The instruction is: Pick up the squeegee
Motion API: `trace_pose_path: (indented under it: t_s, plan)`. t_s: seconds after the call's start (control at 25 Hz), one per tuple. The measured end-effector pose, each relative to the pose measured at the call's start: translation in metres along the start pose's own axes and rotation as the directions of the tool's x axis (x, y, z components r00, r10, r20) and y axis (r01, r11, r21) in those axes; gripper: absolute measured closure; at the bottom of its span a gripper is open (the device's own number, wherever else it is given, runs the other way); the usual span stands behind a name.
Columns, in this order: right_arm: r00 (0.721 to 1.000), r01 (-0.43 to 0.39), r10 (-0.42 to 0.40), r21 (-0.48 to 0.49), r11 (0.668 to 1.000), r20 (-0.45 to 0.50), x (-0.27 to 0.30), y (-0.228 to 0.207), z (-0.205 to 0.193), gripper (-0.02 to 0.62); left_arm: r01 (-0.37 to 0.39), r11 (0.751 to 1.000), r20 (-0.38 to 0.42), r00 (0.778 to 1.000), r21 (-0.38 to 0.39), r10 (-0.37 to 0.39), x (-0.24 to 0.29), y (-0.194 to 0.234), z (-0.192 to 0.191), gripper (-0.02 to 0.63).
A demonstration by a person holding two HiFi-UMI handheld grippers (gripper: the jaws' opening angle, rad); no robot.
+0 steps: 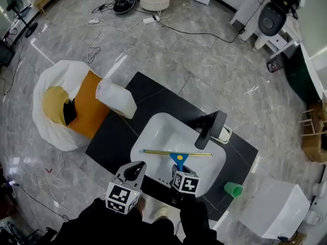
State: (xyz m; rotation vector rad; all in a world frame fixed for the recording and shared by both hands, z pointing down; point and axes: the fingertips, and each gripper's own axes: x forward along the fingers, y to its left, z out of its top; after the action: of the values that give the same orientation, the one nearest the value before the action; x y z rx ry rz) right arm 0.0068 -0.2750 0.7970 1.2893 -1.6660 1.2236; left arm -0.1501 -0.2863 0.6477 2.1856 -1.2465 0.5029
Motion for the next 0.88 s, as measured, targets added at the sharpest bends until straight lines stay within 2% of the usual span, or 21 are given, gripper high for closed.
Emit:
trace_pose_path:
  t_s: [0.44, 0.72, 0.88]
  plan:
    - [0.991, -0.003, 0.002, 0.007, 1.000, 0.134, -0.077, 0.008, 0.008, 0.457, 0.018, 0.999, 0.090, 0.996, 0.049, -0.022, -0.044, -0.031, 0.034, 0.577]
    - [0.972, -0.001, -0.001, 0.007, 1.000, 0.236, -0.137, 0.012, 0.004, 0.457, 0.031, 0.996, 0.147, 0.988, 0.089, -0.043, -0.074, -0.058, 0.049, 0.577]
    - [0.952, 0.000, -0.001, 0.003, 1.000, 0.307, -0.175, 0.014, 0.010, 0.457, 0.041, 0.993, 0.176, 0.982, 0.115, -0.061, -0.088, -0.074, 0.060, 0.577]
